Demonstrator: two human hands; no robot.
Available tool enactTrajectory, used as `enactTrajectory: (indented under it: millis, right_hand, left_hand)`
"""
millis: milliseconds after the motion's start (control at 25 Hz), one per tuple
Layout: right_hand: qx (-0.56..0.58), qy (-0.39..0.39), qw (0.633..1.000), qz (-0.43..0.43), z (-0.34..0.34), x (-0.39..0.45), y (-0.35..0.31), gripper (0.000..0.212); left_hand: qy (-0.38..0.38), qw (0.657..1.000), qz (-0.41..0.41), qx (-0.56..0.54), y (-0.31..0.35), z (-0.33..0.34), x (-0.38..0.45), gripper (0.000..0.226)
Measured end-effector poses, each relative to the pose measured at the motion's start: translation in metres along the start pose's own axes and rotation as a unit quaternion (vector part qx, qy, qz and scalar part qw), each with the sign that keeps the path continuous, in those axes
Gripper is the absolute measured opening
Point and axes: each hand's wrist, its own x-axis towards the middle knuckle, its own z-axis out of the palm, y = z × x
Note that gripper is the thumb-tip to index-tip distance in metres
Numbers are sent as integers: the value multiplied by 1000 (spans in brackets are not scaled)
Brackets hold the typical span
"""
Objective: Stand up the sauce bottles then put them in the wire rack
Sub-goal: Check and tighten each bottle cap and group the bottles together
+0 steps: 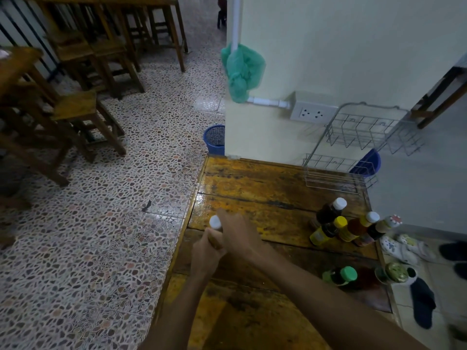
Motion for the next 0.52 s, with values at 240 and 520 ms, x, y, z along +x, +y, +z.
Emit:
enactTrajectory:
  millis: [240, 520]
  right_hand:
    - [0, -1, 1000, 10, 1, -11, -1, 44]
    - [8, -23, 1000, 20, -10, -22, 2, 49]
  left_hand:
    - [6, 1000, 18, 6, 0, 3, -4, 35]
    - [-39, 996, -47, -59, 8, 1, -18, 43]
